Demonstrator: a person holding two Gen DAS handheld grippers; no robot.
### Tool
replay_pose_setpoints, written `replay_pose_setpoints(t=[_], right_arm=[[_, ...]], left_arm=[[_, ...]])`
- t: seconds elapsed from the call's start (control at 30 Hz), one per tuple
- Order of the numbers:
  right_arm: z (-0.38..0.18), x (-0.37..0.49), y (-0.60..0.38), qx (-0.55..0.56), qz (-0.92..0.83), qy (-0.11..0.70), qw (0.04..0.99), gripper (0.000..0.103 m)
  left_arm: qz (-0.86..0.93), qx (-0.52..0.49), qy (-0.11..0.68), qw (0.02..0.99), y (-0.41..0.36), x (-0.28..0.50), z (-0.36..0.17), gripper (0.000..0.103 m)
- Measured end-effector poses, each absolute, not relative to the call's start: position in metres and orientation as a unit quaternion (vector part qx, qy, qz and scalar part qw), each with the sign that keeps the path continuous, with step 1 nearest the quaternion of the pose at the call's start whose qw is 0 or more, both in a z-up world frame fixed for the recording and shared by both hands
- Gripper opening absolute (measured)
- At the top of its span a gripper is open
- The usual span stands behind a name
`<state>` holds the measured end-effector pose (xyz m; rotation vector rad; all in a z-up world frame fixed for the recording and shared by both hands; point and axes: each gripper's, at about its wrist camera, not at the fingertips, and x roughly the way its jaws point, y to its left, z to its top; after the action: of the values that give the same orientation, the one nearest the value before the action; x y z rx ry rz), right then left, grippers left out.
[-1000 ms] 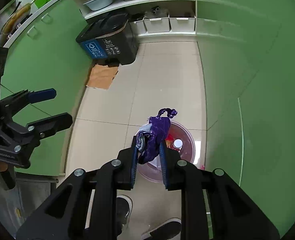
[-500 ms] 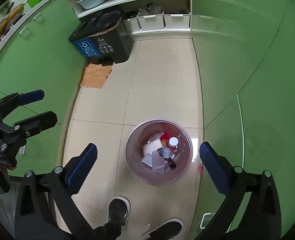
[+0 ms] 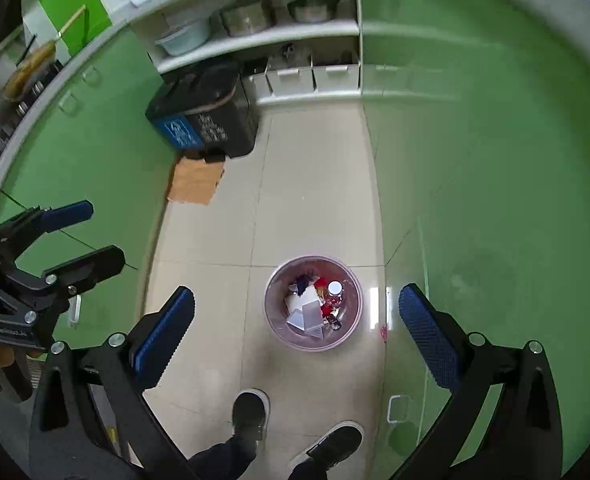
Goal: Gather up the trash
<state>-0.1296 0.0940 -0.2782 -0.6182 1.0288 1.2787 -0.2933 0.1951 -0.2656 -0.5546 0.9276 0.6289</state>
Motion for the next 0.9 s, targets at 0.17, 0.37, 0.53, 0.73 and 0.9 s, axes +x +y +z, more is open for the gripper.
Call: replay_pose_setpoints(t=[0.17,0.37,0.53,0.73,0.9], right_arm=[[-0.207,-0.122,0.067,-0.251,0.552,0.439,0.663,0.100],[-0.138,-0.092,0.031,-0.230,0.529,0.425,0.697,0.100],[-0.088,-0.059,-0.009,-0.212,0.505,0.411,0.729,0.100],[-0.050,-0.019,-0.059,-0.196,0.483,0.398,0.755,0.100],[-0.025,0.012,-0.103,-0.181,0.467,0.385,0.775,0.100]], left_arm=[[0.277,-0.245,0.424,0.827,0.175,-0.280,-0.202,0.097],[0.255,-0.221,0.413,0.846,0.149,-0.251,-0.135,0.097],[0.232,-0.197,0.400,0.864,0.122,-0.216,-0.082,0.097],[0.209,-0.174,0.389,0.880,0.092,-0.177,-0.042,0.097],[0.186,-0.153,0.378,0.894,0.060,-0.139,-0.017,0.097]])
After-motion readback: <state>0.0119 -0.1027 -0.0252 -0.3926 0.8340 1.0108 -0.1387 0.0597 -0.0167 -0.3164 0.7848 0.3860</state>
